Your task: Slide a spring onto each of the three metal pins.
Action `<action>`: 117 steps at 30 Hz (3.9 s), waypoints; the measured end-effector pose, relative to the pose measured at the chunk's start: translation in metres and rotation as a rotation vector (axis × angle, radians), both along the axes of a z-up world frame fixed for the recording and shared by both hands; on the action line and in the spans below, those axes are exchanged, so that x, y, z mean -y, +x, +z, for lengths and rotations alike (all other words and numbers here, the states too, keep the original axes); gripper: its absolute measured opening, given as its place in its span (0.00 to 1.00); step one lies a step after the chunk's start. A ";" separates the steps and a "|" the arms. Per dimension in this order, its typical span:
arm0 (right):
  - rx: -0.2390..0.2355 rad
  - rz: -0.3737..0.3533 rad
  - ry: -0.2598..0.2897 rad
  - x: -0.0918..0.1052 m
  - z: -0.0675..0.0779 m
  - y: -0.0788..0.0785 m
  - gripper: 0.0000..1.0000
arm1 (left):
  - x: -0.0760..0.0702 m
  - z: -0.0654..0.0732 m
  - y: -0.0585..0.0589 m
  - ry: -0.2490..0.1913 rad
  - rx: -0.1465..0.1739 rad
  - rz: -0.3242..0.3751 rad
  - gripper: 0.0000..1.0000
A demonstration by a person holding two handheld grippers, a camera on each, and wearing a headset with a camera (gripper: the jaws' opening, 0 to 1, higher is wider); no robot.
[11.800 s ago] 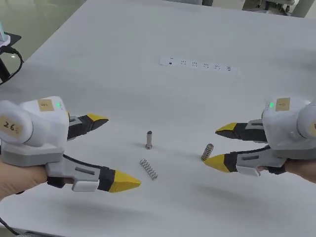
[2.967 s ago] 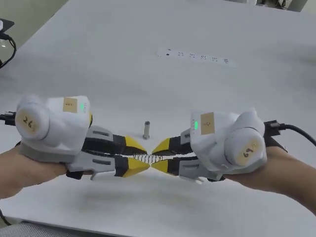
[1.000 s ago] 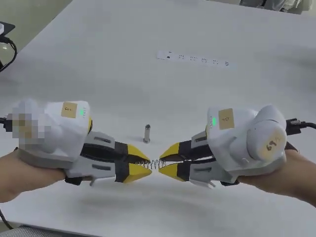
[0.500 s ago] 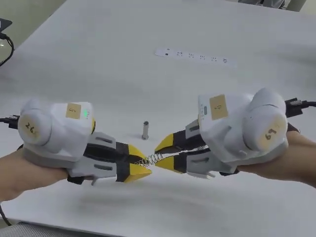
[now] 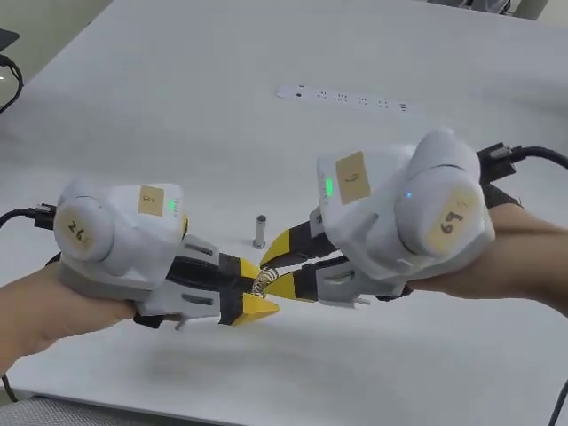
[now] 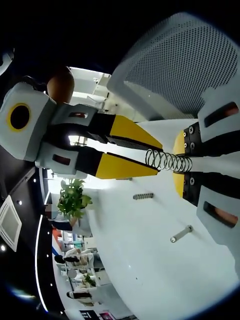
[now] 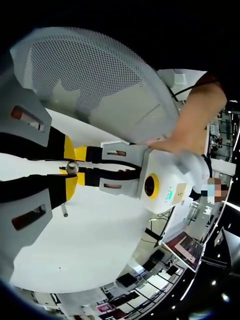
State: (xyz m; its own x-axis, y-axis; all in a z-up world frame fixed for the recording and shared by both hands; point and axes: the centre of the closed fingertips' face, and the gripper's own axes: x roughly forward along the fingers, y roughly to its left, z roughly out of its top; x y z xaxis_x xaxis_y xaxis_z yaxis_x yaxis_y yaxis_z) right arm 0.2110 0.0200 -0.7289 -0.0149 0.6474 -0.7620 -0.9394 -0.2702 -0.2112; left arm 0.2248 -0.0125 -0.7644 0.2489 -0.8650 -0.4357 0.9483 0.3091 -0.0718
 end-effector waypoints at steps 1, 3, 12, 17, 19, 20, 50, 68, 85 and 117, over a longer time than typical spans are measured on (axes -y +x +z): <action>0.001 0.002 -0.004 0.000 0.000 0.000 0.06 | 0.000 0.000 0.000 0.000 0.001 -0.001 0.02; -0.003 0.009 -0.005 -0.001 0.000 -0.001 0.06 | 0.002 0.000 0.000 0.001 0.000 -0.001 0.02; -0.011 0.006 -0.058 0.002 -0.003 -0.002 0.06 | 0.008 -0.002 -0.002 0.009 0.003 -0.017 0.02; -0.020 -0.011 -0.091 0.004 -0.002 -0.001 0.06 | 0.010 -0.001 -0.003 0.010 0.006 -0.023 0.02; -0.017 -0.009 -0.089 0.004 -0.001 -0.001 0.06 | 0.009 0.000 -0.002 0.004 0.006 -0.019 0.02; -0.021 -0.012 -0.085 0.004 -0.001 -0.001 0.06 | 0.009 0.000 -0.002 0.003 0.007 -0.019 0.02; 0.004 0.032 -0.117 0.007 0.003 -0.006 0.06 | 0.010 0.004 -0.005 -0.013 -0.014 0.011 0.03; 0.024 0.056 -0.147 0.009 0.005 -0.004 0.06 | 0.008 0.004 -0.001 0.004 -0.002 0.015 0.04; 0.028 0.045 -0.155 0.013 0.004 0.000 0.06 | 0.000 0.005 0.002 0.012 0.000 0.043 0.12; 0.059 0.009 -0.180 0.023 -0.005 0.012 0.06 | -0.057 0.007 0.019 0.027 0.021 0.254 0.49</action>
State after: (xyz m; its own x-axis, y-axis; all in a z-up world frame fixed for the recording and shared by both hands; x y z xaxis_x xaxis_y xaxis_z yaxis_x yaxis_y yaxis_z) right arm 0.2227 -0.0028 -0.7339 0.0279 0.5008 -0.8651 -0.9244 -0.3164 -0.2130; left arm 0.2434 0.0446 -0.7570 0.4663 -0.7617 -0.4499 0.8411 0.5394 -0.0414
